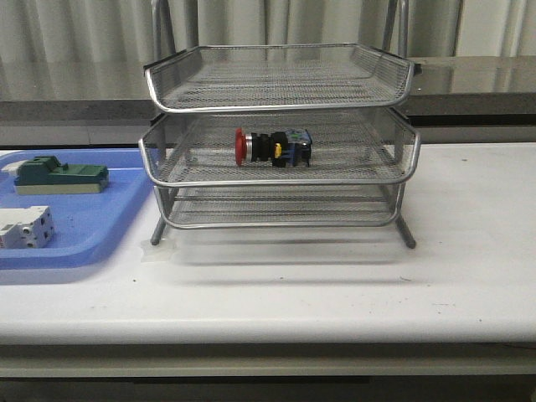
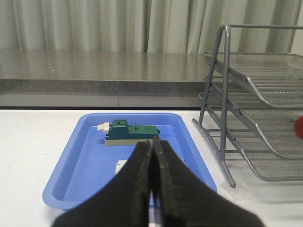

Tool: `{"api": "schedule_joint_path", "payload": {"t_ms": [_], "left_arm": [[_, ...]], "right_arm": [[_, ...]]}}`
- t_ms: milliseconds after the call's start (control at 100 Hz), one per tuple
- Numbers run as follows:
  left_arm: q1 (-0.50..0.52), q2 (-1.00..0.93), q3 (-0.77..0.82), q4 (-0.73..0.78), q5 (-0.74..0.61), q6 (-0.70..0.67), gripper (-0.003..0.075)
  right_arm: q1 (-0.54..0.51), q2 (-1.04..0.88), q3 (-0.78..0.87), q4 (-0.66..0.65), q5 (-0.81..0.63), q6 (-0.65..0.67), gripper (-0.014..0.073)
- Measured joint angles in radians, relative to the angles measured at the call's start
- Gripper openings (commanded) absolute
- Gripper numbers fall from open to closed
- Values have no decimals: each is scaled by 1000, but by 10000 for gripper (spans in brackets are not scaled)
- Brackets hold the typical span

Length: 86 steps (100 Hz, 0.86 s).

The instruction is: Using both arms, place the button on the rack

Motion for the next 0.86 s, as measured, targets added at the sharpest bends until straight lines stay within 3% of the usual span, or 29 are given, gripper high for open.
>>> {"api": "schedule_joint_path", "payload": {"t_ms": [860], "left_arm": [[-7,0,0,3,-11,-2,-20]], "right_arm": [[0,0,0,0,0,0,-60]]}}
